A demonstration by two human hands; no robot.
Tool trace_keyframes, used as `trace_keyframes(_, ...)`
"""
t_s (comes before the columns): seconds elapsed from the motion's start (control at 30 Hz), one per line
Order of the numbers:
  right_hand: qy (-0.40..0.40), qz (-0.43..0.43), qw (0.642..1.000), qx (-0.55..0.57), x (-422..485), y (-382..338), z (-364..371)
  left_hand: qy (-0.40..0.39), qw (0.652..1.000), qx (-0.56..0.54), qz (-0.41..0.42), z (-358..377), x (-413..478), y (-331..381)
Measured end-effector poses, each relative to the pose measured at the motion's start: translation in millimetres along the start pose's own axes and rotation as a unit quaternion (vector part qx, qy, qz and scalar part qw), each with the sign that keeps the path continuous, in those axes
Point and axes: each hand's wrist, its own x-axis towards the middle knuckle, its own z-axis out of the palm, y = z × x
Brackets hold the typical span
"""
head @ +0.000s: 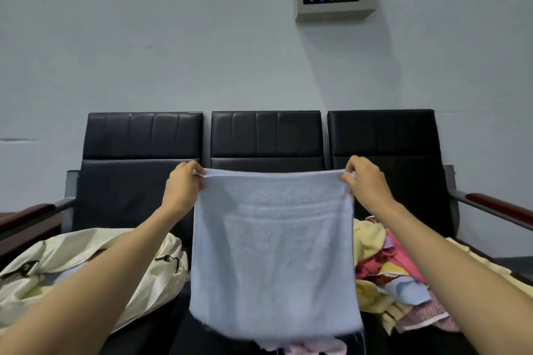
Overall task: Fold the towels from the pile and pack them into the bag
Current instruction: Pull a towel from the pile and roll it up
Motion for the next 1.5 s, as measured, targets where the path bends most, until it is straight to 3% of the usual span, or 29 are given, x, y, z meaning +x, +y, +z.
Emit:
trace_keyframes(0.13,0.088,-0.023,0.995,0.05,8,-12,-4,0.099,0.993,-0.062,0.016,-5,-1,8)
trace_keyframes(0.33,0.036,-0.065,0.996,-0.058,-37,1,15,0.062,0.997,-0.043,-0.016,7,-52,-33)
trace_keyframes(0.5,-0.071,-0.066,0.994,0.05,-81,22,16,-0.04,0.986,-0.15,-0.069,3,-103,-59)
trace_keyframes(0.6,-0.193,-0.045,0.975,0.102,-104,31,7,-0.13,0.96,-0.223,-0.111,-6,-124,-70)
trace_keyframes(0.7,-0.318,0.02,0.94,0.123,-122,47,17,-0.227,0.934,-0.222,-0.162,5,-137,-84)
trace_keyframes(0.8,-0.343,0.066,0.93,0.118,-138,69,51,-0.27,0.913,-0.188,-0.239,36,-147,-108)
trace_keyframes(1.0,-0.277,0.171,0.933,0.154,-146,100,118,-0.214,0.918,-0.167,-0.288,98,-154,-134)
trace_keyframes(1.1,-0.239,0.178,0.938,0.179,-131,101,136,-0.143,0.915,-0.184,-0.329,117,-142,-146)
trace_keyframes(1.27,-0.163,0.158,0.944,0.24,-101,89,162,-0.005,0.925,-0.19,-0.328,136,-113,-157)
trace_keyframes(1.37,-0.17,0.156,0.934,0.272,-90,81,179,-0.023,0.916,-0.177,-0.359,152,-106,-165)
trace_keyframes(1.5,-0.265,0.085,0.949,0.151,-95,79,201,-0.116,0.905,-0.12,-0.391,176,-113,-169)
